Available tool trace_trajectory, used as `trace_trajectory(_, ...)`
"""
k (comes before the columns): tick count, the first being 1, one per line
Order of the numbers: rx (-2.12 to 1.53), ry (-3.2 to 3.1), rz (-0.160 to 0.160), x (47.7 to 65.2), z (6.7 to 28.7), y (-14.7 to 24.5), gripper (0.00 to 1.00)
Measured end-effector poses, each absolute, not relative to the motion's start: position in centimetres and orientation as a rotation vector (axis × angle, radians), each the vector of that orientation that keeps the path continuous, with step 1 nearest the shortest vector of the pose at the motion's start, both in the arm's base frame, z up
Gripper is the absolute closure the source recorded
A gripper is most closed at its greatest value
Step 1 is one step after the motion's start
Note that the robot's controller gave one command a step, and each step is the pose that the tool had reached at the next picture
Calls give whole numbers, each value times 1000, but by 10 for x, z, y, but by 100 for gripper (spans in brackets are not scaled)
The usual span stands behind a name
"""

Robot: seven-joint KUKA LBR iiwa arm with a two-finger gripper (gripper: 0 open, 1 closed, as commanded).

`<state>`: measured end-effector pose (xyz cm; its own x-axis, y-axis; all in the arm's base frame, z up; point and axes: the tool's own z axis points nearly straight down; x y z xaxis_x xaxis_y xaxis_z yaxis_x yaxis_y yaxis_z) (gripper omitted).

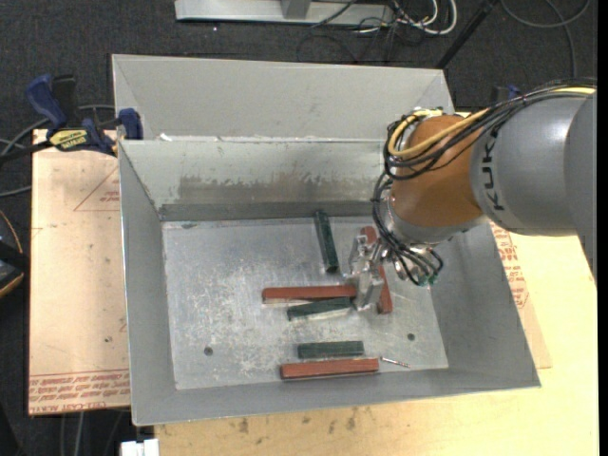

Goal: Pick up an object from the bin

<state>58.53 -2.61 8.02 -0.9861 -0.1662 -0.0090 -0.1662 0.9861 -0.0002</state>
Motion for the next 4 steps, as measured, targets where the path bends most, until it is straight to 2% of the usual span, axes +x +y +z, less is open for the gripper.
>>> trace_trajectory(1,-261,3122,1,585,80,-26,100)
trace_trajectory(2,-518,3099,3,589,90,-28,100)
trace_trajectory(3,-817,3033,2,591,142,-44,100)
trace_trajectory(4,-400,3106,-2,591,135,-29,100)
